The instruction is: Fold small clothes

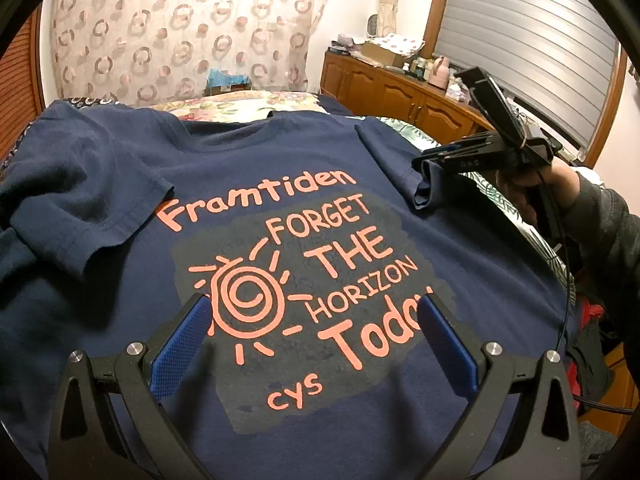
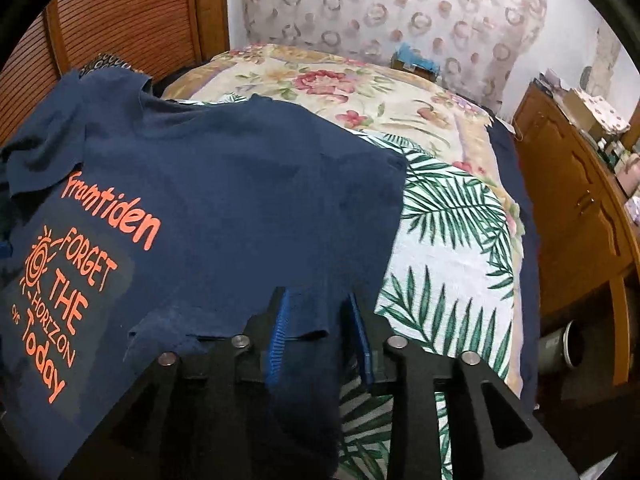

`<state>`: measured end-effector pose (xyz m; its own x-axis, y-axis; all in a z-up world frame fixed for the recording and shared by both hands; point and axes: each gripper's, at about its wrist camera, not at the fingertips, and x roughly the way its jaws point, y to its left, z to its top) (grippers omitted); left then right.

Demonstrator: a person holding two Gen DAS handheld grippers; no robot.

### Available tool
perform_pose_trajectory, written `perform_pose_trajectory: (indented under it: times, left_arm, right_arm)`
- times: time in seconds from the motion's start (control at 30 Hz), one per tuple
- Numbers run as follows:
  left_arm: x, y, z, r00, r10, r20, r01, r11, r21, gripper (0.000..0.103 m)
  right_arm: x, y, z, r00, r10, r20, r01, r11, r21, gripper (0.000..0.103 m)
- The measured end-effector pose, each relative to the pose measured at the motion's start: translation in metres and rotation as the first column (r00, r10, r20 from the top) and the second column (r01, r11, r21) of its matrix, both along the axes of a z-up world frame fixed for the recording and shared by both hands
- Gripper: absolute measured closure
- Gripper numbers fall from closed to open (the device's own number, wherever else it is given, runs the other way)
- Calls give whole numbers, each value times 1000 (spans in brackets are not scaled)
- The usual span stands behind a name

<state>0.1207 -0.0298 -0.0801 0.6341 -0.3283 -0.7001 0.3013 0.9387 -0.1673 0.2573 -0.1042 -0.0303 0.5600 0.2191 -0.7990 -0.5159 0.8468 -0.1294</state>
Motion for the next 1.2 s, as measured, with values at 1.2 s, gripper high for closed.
perform_pose_trajectory:
  times: [1.2]
  left_arm:
    - [6, -6, -5, 1000, -13, -19, 13, 1000, -10, 1]
  right_arm:
    - [-15, 81, 44, 968, 243, 59, -246, 967, 58, 100]
